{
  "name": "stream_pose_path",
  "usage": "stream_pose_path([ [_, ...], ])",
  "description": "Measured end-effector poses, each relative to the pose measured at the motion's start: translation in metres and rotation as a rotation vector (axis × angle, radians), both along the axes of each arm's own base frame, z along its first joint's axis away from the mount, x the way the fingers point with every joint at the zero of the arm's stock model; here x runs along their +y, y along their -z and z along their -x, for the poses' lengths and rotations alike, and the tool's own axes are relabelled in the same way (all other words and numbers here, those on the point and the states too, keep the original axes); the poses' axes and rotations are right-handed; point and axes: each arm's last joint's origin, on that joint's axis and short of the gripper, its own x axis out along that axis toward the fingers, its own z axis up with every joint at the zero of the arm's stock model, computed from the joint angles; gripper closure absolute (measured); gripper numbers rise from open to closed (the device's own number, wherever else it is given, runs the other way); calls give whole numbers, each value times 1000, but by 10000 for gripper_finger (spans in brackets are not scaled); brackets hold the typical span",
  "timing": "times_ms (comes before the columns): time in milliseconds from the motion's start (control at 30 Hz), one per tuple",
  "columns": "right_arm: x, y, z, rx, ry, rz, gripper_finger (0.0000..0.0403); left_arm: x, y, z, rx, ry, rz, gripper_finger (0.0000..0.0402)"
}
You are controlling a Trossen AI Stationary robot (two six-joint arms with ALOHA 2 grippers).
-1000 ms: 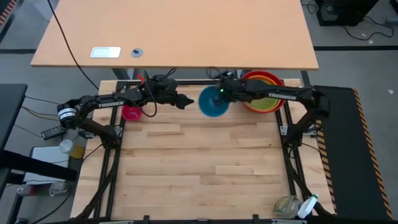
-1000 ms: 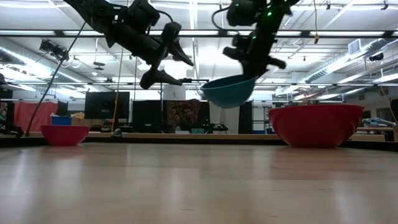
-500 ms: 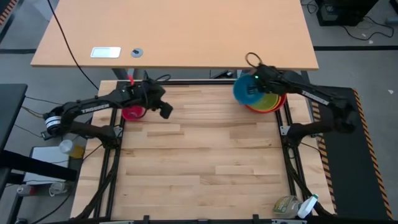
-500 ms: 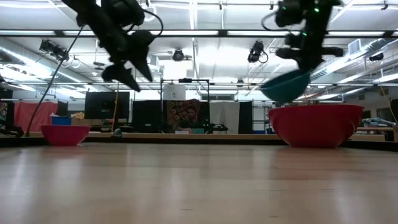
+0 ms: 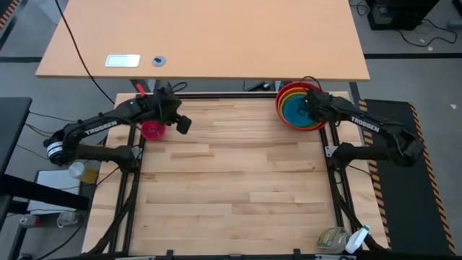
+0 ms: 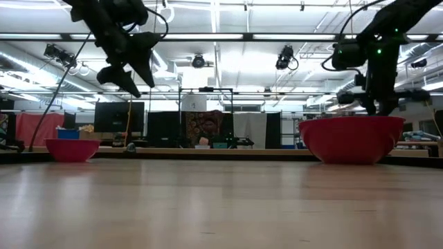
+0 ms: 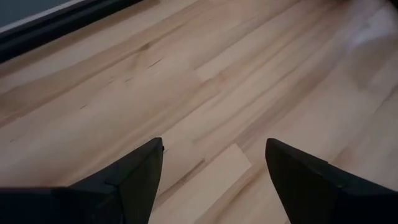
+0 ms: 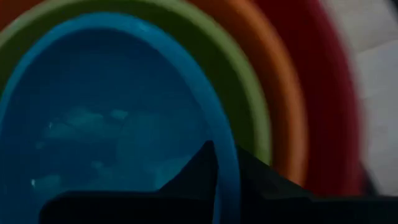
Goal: Nest bowls inside each other
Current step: Stack the blue bowl on top of the green bowl, then stack the pink bowl on top of the blue bowl
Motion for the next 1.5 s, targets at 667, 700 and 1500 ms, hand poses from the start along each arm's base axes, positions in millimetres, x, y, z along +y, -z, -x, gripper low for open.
stream_pose_path([
  [667,-6,-54,3,52,-191,-63,140,9,10,24,156,-19,104,116],
  [700,-5,-60,4,56,-191,-67,132,10,10,25,156,-24,109,116],
  [1500,5,-117,-75,-519,-662,309,137,51,53,48,632,88,173,116],
])
